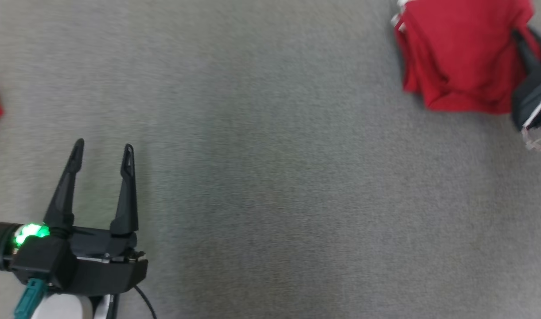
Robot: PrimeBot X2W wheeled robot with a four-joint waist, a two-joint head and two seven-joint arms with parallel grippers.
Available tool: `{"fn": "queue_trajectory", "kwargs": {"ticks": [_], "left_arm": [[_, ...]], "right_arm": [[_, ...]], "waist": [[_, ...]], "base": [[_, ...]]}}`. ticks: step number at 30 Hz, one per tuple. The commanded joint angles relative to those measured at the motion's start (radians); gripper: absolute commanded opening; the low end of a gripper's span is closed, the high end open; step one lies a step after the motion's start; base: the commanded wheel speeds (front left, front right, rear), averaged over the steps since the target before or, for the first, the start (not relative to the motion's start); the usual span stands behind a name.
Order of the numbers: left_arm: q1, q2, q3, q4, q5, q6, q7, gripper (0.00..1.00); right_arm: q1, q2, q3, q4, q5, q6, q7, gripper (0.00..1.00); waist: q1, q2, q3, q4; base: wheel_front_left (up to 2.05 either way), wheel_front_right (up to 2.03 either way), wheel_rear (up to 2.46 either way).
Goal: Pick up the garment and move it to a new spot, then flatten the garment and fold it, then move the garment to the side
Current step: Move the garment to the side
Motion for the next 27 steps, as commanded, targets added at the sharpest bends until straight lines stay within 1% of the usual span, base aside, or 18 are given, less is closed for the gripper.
{"fn": "queue_trajectory", "kwargs": {"ticks": [1, 8, 14, 18, 22, 25, 26, 27], "left_arm": [[-0.016, 0.013, 0.006, -0.011, 0.007, 0.002, -0.003, 1.00], [-0.017, 0.051, 0.030, -0.060, 0.020, 0.006, -0.003, 1.00], [0.002, 0.070, 0.037, -0.098, 0.026, 0.013, 0.005, 1.00], [0.007, 0.080, 0.039, -0.122, 0.026, 0.015, 0.016, 1.00], [0.008, 0.086, 0.039, -0.132, 0.024, 0.017, 0.023, 1.00], [0.011, 0.089, 0.040, -0.135, 0.021, 0.021, 0.025, 1.00], [0.011, 0.090, 0.040, -0.135, 0.019, 0.022, 0.026, 1.00], [0.012, 0.091, 0.040, -0.136, 0.019, 0.024, 0.026, 1.00]], "right_arm": [[-0.025, -0.019, -0.001, 0.006, 0.012, -0.003, -0.006, 0.00], [-0.101, -0.076, 0.012, 0.050, 0.005, -0.003, -0.001, 0.00], [-0.161, -0.111, 0.027, 0.073, -0.004, -0.003, 0.002, 0.00], [-0.195, -0.136, 0.047, 0.077, -0.030, -0.003, -0.026, 0.00], [-0.220, -0.136, 0.042, 0.100, -0.051, -0.003, -0.039, 0.00], [-0.234, -0.124, 0.031, 0.122, -0.063, -0.003, -0.041, 0.00], [-0.241, -0.125, 0.027, 0.128, -0.072, -0.003, -0.048, 0.15], [-0.246, -0.123, 0.021, 0.134, -0.078, -0.003, -0.052, 0.48]], "waist": [[-0.0002, -0.0003, 0.098, -0.099], [-0.0002, -0.0003, 0.130, -0.136], [-0.0002, -0.0003, 0.154, -0.150], [-0.0002, -0.0003, 0.169, -0.152], [-0.0002, -0.0003, 0.180, -0.153], [-0.0002, -0.0003, 0.186, -0.153], [-0.0002, -0.0003, 0.187, -0.151], [-0.0002, -0.0003, 0.188, -0.150]], "base": [[0.00, 0.00, 0.00], [0.00, 0.00, 0.00], [0.00, 0.00, 0.00], [0.00, 0.00, 0.00], [0.00, 0.00, 0.00], [0.00, 0.00, 0.00], [0.00, 0.00, 0.00], [0.00, 0.00, 0.00]]}}
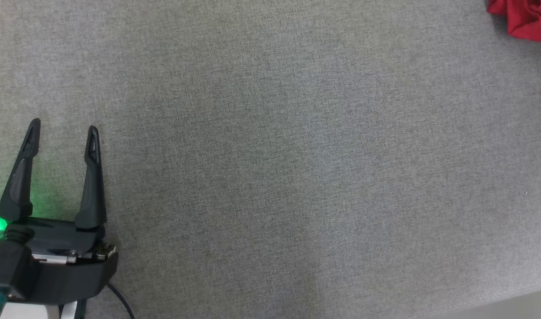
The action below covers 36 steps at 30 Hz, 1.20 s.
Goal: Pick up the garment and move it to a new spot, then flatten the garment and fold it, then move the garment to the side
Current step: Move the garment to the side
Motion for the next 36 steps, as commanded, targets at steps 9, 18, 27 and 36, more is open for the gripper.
{"fn": "queue_trajectory", "kwargs": {"ticks": [9, 18, 27, 36], "left_arm": [[0.028, -0.008, 0.002, 0.036, -0.011, 0.023, -0.005, 1.00], [0.073, -0.046, 0.011, 0.116, -0.044, 0.038, -0.023, 1.00], [0.147, -0.086, 0.020, 0.210, -0.059, 0.032, -0.025, 1.00], [0.215, -0.119, 0.023, 0.249, -0.051, 0.021, -0.025, 1.00]], "right_arm": [[-0.023, 0.050, -0.122, -0.017, -0.078, -0.003, -0.047, 1.00], [0.136, 0.138, -0.284, -0.270, -0.093, -0.003, -0.053, 1.00], [0.475, 0.251, -0.413, -0.551, -0.080, -0.002, -0.052, 1.00], [0.794, 0.311, -0.456, -0.706, -0.044, -0.002, -0.052, 1.00]], "waist": [[0.0000, -0.0001, -0.037, 0.017], [0.0000, -0.0001, -0.170, 0.047], [0.0000, -0.0001, -0.373, 0.097], [0.0000, -0.0001, -0.518, 0.151]], "base": [[0.00, 0.00, 0.00], [0.00, 0.00, 0.00], [0.00, 0.00, 0.00], [0.00, 0.00, 0.00]]}}
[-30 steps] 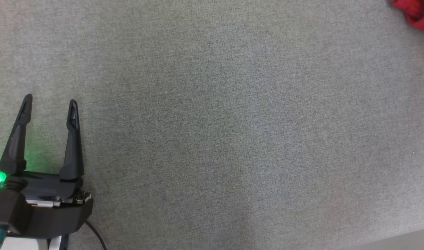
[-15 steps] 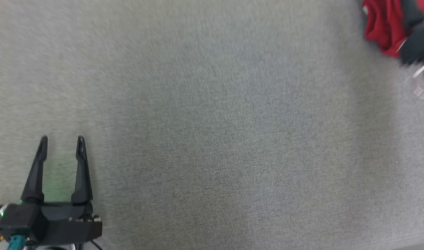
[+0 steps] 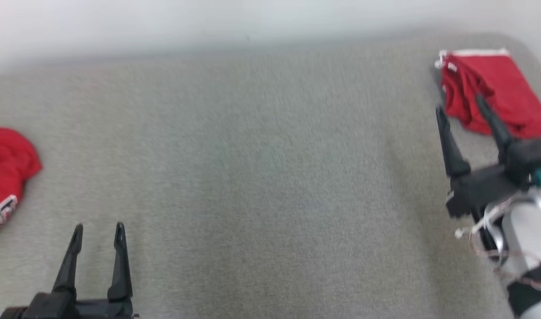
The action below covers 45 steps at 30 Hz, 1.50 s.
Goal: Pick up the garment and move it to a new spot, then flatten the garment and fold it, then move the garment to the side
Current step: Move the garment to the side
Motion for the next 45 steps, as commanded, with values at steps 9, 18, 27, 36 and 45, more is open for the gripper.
{"fn": "queue_trajectory", "kwargs": {"ticks": [9, 18, 27, 36, 45], "left_arm": [[0.089, -0.020, 0.015, 0.011, 0.014, -0.006, -0.003, 1.00], [0.104, -0.033, 0.020, 0.023, 0.007, -0.003, -0.003, 1.00], [0.127, -0.040, 0.025, 0.042, 0.003, -0.007, -0.003, 1.00], [0.134, -0.026, 0.018, 0.085, 0.009, -0.014, -0.003, 1.00], [0.107, -0.001, 0.017, 0.117, 0.013, -0.003, 0.016, 1.00]], "right_arm": [[0.325, 0.103, -0.122, -0.143, -0.008, -0.002, 0.002, 1.00], [0.536, 0.201, -0.175, -0.266, -0.040, -0.002, 0.014, 1.00], [0.627, 0.268, -0.197, -0.319, -0.074, -0.002, 0.032, 1.00], [0.677, 0.302, -0.213, -0.354, -0.076, -0.002, 0.043, 1.00], [0.688, 0.310, -0.224, -0.359, -0.071, -0.002, 0.057, 1.00]], "waist": [[0.0004, 0.0003, -0.185, 0.076], [0.0004, 0.0003, -0.224, 0.100], [0.0004, 0.0003, -0.249, 0.112], [0.0004, 0.0003, -0.278, 0.119], [0.0004, 0.0003, -0.283, 0.119]], "base": [[0.00, 0.00, 0.00], [0.00, 0.00, 0.00], [0.00, 0.00, 0.00], [0.00, 0.00, 0.00], [0.00, 0.00, 0.00]]}}
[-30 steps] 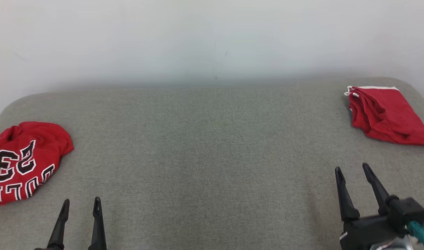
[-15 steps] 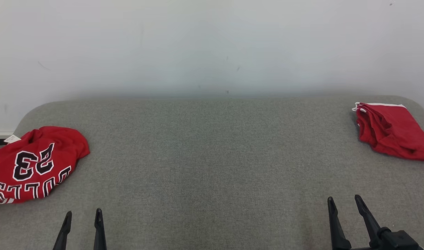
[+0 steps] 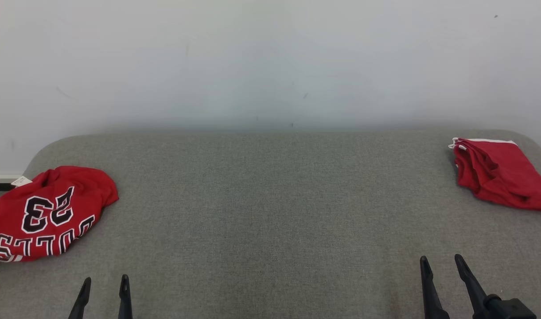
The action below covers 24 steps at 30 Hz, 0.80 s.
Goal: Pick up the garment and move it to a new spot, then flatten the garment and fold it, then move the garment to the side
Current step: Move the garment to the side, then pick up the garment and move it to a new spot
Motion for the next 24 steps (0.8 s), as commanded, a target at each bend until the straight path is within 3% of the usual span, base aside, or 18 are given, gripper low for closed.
{"fn": "queue_trajectory", "kwargs": {"ticks": [1, 24], "left_arm": [[-0.012, 0.006, 0.002, 0.005, 0.004, 0.004, 0.000, 1.00], [-0.024, 0.023, -0.020, -0.004, -0.016, 0.013, 0.015, 1.00]], "right_arm": [[0.014, 0.003, -0.004, 0.000, 0.005, -0.002, -0.001, 1.00], [0.018, 0.009, -0.006, 0.026, 0.032, -0.002, -0.010, 1.00]], "waist": [[0.0000, 0.0000, 0.000, 0.000], [0.0000, 0.0000, -0.002, 0.009]], "base": [[0.00, 0.00, 0.00], [0.00, 0.00, 0.00]]}}
